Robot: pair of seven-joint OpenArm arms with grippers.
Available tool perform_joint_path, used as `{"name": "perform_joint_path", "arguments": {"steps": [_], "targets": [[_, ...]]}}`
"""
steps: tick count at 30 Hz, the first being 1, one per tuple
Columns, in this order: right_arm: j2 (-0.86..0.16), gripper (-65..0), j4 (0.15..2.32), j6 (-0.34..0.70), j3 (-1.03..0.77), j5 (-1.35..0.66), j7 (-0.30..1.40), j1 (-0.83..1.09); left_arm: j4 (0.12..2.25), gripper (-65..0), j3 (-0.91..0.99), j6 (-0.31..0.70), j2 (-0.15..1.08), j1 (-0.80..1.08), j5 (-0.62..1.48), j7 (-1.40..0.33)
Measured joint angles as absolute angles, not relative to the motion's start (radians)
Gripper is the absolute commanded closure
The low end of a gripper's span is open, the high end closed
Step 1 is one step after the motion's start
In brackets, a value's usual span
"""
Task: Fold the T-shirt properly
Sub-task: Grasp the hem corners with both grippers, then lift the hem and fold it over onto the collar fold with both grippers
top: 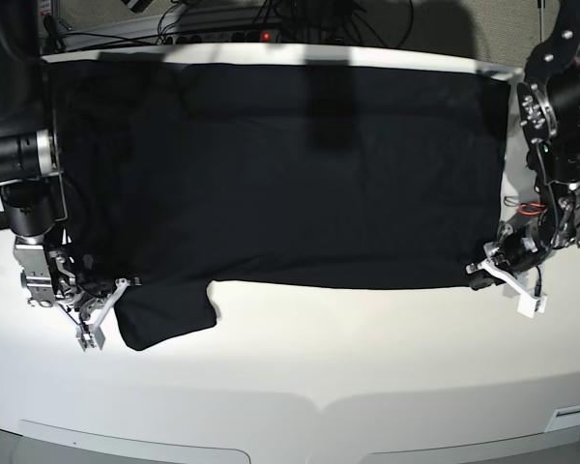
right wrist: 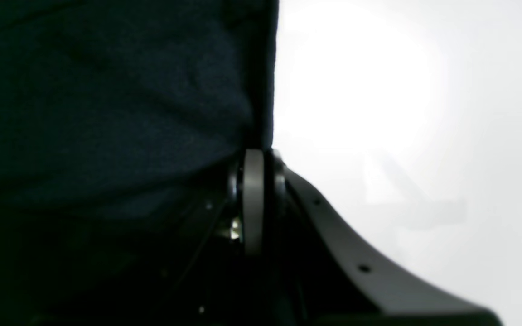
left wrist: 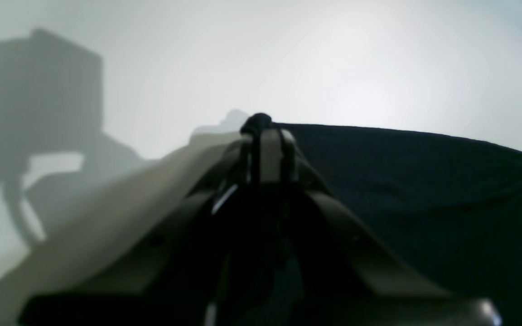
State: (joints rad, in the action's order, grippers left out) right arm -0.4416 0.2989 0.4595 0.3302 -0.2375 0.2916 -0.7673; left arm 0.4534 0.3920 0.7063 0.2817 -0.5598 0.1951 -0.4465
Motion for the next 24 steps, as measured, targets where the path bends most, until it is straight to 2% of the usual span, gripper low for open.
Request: {"name": "perform_joint_path", "arguments": {"steps": [7, 11, 16, 20, 24], "targets": [[-0.427, 0.0, 0.297, 0.461, 0.330, -0.236, 0.259, -0.772, 0.453, 0.0, 0.392, 0.701, 0.260, -0.560, 0.215, -0.426], [-0.453, 0.0, 0.363, 0.591, 0.335, -0.239, 0.347, -0.793, 0.479, 0.0, 0.391, 0.688, 0.263, -0.557, 0.322, -0.511], [-0.512, 0.0, 0.467, 0.645, 0.335, -0.370, 0.452, -0.806, 0.557, 0.0, 0.391, 0.688, 0.279, -0.550, 0.415, -0.671], [-0.566, 0.0, 0.521, 0.690, 0.335, -0.478, 0.504, -0.773, 0.641, 0.0, 0.389, 0.689, 0.275, -0.508, 0.450, -0.682], [-0.643, 0.0, 0.692, 0.690, 0.336, -0.606, 0.519, -0.652, 0.797, 0.0, 0.389, 0.685, 0.276, -0.383, 0.570, -0.690]]}}
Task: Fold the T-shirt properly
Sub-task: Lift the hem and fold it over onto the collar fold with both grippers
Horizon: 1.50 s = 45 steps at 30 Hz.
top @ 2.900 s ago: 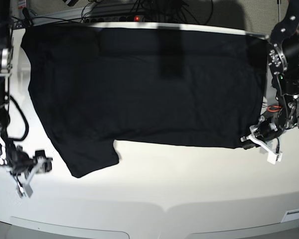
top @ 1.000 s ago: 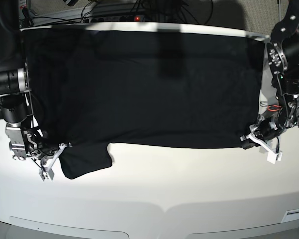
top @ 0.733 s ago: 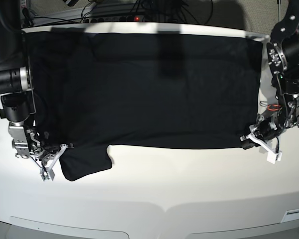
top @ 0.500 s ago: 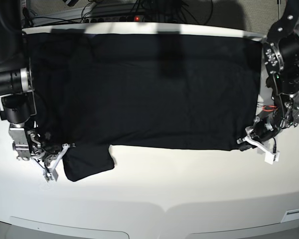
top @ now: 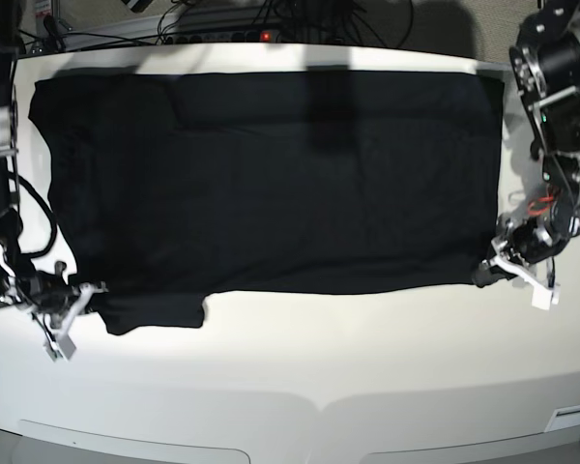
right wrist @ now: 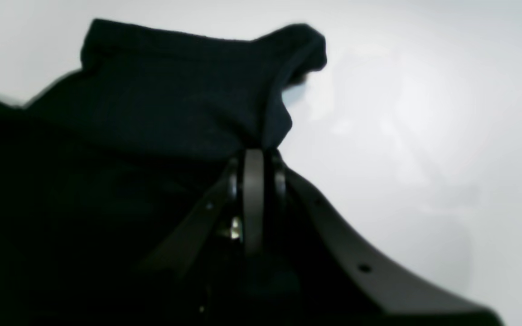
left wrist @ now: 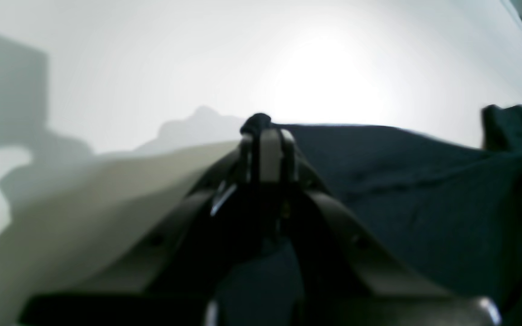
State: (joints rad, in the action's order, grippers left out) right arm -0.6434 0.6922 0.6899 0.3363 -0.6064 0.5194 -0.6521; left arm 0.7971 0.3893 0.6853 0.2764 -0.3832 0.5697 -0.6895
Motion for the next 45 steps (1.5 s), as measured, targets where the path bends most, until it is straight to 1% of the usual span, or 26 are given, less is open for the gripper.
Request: {"name": "perform_joint_path", "arguments": {"steps": [3, 4, 6, 8, 9, 12, 15, 22, 26, 30, 33, 40, 45], "targets": [[-0.690, 0.0, 0.900, 0.682, 0.339, -0.684, 0.552, -0.521, 0.950, 0.0, 0.389, 0.686, 0.277, -0.287, 0.619, -0.693], [-0.701, 0.0, 0.977, 0.648, 0.337, -0.698, 0.560, -0.479, 1.001, 0.0, 0.389, 0.687, 0.277, -0.258, 0.625, -0.693], [-0.706, 0.0, 1.100, 0.615, 0.307, -0.649, 0.589, -0.406, 1.092, 0.0, 0.388, 0.689, 0.277, -0.205, 0.643, -0.697], [-0.701, 0.0, 1.188, 0.584, 0.233, -0.637, 0.597, -0.335, 1.167, 0.0, 0.388, 0.687, 0.277, -0.151, 0.642, -0.699], [-0.699, 0.0, 1.227, 0.582, 0.184, -0.654, 0.603, -0.297, 1.201, 0.0, 0.386, 0.667, 0.280, -0.124, 0.643, -0.702], [-0.698, 0.0, 1.318, 0.582, 0.025, -0.701, 0.659, -0.192, 1.295, 0.0, 0.390, 0.634, 0.290, -0.048, 0.653, -0.705], [-0.701, 0.0, 1.406, 0.597, -0.106, -0.730, 0.687, -0.088, 1.387, 0.0, 0.390, 0.636, 0.290, 0.016, 0.696, -0.705], [-0.698, 0.0, 1.611, 0.611, -0.307, -0.736, 0.704, 0.139, 1.553, 0.0, 0.390, 0.635, 0.290, 0.164, 0.693, -0.705], [-0.686, 0.0, 1.678, 0.611, -0.399, -0.774, 0.717, 0.245, 1.616, 0.0, 0.393, 0.636, 0.290, 0.234, 0.709, -0.703], [-0.628, 0.0, 1.705, 0.616, -0.494, -0.782, 0.723, 0.311, 1.657, 0.0, 0.448, 0.637, 0.291, 0.313, 0.799, -0.707], [-0.590, 0.0, 1.706, 0.662, -0.538, -0.782, 0.730, 0.350, 1.666, 0.0, 0.476, 0.639, 0.290, 0.356, 0.810, -0.704], [-0.524, 0.0, 1.706, 0.667, -0.547, -0.770, 0.749, 0.410, 1.667, 0.0, 0.482, 0.655, 0.290, 0.438, 0.802, -0.704], [-0.487, 0.0, 1.706, 0.670, -0.548, -0.672, 0.749, 0.416, 1.667, 0.0, 0.483, 0.658, 0.284, 0.450, 0.701, -0.704]]}}
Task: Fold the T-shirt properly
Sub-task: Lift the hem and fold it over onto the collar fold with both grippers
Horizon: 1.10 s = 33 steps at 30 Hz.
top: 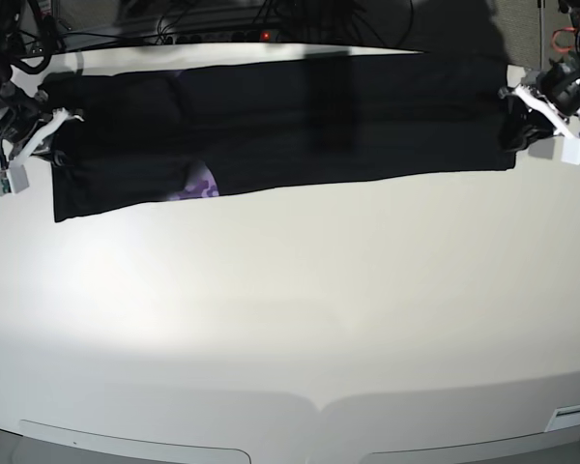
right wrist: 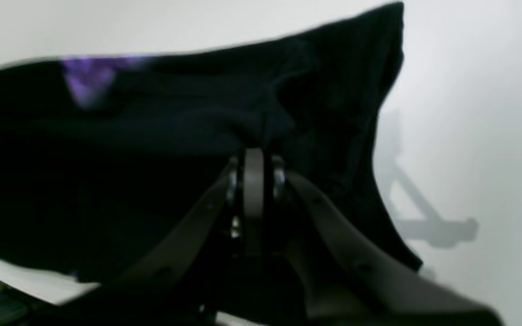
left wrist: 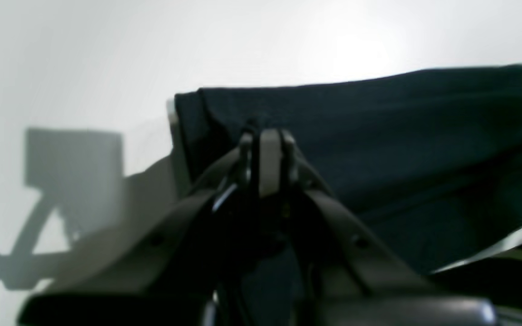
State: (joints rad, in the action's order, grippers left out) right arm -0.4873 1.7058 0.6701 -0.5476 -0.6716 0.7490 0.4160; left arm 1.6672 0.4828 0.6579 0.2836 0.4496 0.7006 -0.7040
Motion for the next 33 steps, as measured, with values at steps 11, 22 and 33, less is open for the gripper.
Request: {"name": "perform_joint_path", "arguments": {"steps": [11, 22, 33], "targets": [[-0.455, -10.2, 1.706, 0.670, -0.548, -0.573, 0.746, 0.415, 1.667, -16.4, 0.483, 0.657, 0.282, 0.451, 0.689, -0.703], [-0.474, -25.3, 1.706, 0.670, -0.550, -0.570, 0.648, 0.345, 1.667, -32.7, 0.484, 0.656, 0.313, 0.451, 0.713, -0.744], [-0.474, -25.3, 1.706, 0.670, -0.549, -0.575, 0.700, 0.224, 1.563, -32.7, 0.484, 0.654, 0.311, 0.491, 0.772, -0.653]]}}
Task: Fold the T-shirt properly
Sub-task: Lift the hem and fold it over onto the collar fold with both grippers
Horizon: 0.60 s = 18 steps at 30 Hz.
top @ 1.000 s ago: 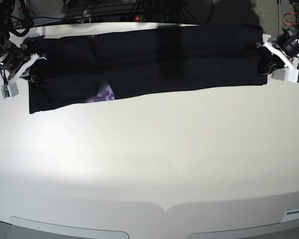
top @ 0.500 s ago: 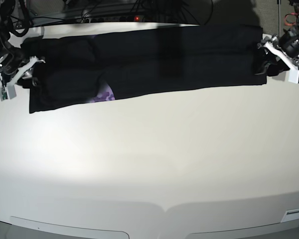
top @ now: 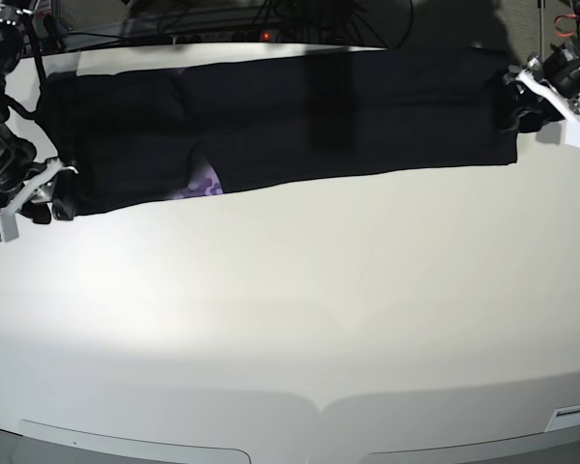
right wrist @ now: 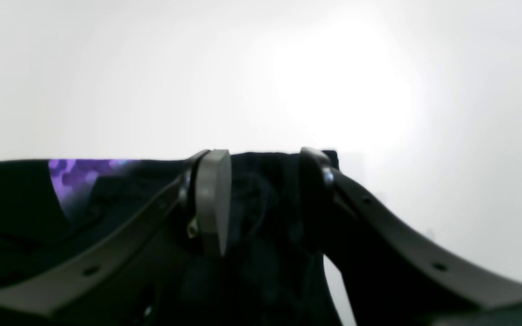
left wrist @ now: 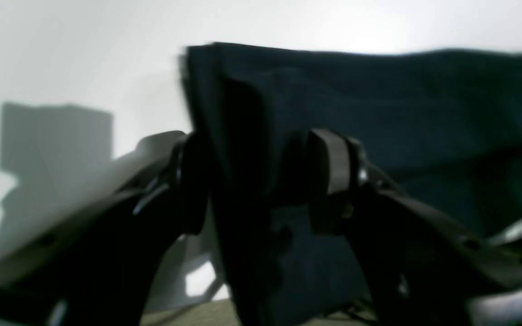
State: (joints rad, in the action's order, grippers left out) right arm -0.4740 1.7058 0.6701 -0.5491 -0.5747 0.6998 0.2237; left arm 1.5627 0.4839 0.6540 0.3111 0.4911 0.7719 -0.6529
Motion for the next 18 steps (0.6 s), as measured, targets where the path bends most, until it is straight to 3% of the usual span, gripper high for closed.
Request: {"name": "perform_joint_path", "arguments": {"steps": [6, 11, 18], "targets": [[-0.474, -25.3, 1.706, 0.670, -0.549, -0.624, 0.707, 0.210, 1.396, -32.7, 0.485, 0.693, 0.313, 0.435, 0.833, -0.648], [-0.474, -25.3, 1.706, 0.670, -0.549, -0.628, 0.707, 0.203, 1.347, -32.6, 0.490, 0.707, 0.313, 0.424, 1.035, -0.792], [-0.474, -25.3, 1.706, 0.670, -0.549, -0.628, 0.708, 0.203, 1.346, -31.7, 0.490, 0.707, 0.313, 0.424, 1.140, -0.931]]}}
